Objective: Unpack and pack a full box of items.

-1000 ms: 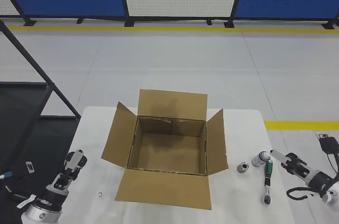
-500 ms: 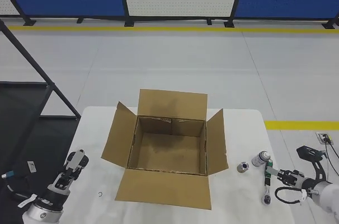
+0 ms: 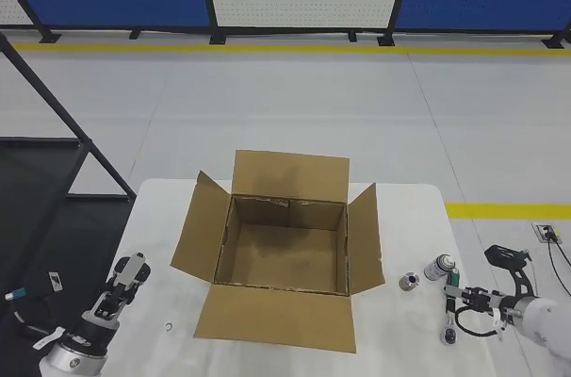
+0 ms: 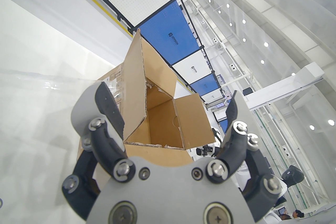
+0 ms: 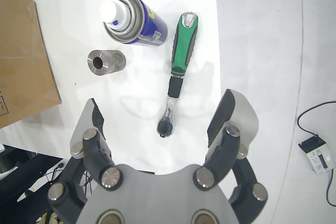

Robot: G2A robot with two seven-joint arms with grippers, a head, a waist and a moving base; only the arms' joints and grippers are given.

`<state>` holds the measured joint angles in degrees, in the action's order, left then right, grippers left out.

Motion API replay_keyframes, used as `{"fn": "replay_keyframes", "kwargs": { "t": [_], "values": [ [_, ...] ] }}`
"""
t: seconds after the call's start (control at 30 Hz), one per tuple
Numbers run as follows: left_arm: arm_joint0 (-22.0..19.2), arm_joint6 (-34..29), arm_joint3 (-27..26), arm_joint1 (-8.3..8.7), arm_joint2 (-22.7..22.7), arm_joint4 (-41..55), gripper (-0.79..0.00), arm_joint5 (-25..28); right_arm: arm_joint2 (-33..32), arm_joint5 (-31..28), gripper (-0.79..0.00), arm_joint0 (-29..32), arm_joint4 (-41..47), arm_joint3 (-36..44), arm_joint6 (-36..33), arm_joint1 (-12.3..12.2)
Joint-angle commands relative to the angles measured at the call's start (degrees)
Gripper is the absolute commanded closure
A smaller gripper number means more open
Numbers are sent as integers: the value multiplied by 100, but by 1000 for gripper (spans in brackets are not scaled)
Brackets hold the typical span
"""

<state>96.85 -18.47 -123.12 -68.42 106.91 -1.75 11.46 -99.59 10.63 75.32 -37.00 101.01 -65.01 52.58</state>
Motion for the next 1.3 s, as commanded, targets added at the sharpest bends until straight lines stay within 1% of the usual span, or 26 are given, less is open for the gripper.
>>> {"fn": "replay_keyframes", "kwargs": {
  "t": [0.0,0.13,0.4,0.5,0.87,0.93,1.0,1.03,1.07,1.1,1.13,1.23,1.27],
  "values": [
    [0,0,0,0,0,0,-785,0,0,0,-785,0,-1,0,0,0],
    [0,0,0,0,0,0,-785,0,221,-38,-785,13,-214,-28,41,2],
    [0,0,0,0,0,0,-785,0,758,213,-785,-393,-772,-282,-365,-4],
    [0,0,0,0,0,0,-785,0,931,338,-785,-574,-861,-443,-417,10],
    [0,0,0,0,0,0,-785,0,1063,361,-785,-787,-796,-862,-418,23],
    [0,0,0,0,0,0,-785,0,1072,391,-733,-834,-747,-953,-393,29],
    [0,0,0,0,0,0,-785,0,1057,411,-646,-884,-625,-1056,-348,37],
    [0,0,0,0,0,0,-785,0,1041,413,-634,-903,-560,-1111,-325,40],
    [0,0,0,0,0,0,-785,0,1020,424,-653,-919,-465,-1163,-315,44],
    [0,0,0,0,0,0,-785,0,1006,428,-650,-930,-387,-1210,-324,46],
    [0,0,0,0,0,0,-785,0,1007,435,-634,-937,-389,-1241,-337,44],
    [0,0,0,0,0,0,-785,0,1066,512,-643,-972,-452,-1302,-398,43],
    [0,0,0,0,0,0,-785,0,1091,541,-631,-991,-459,-1310,-423,44]
  ]
}}
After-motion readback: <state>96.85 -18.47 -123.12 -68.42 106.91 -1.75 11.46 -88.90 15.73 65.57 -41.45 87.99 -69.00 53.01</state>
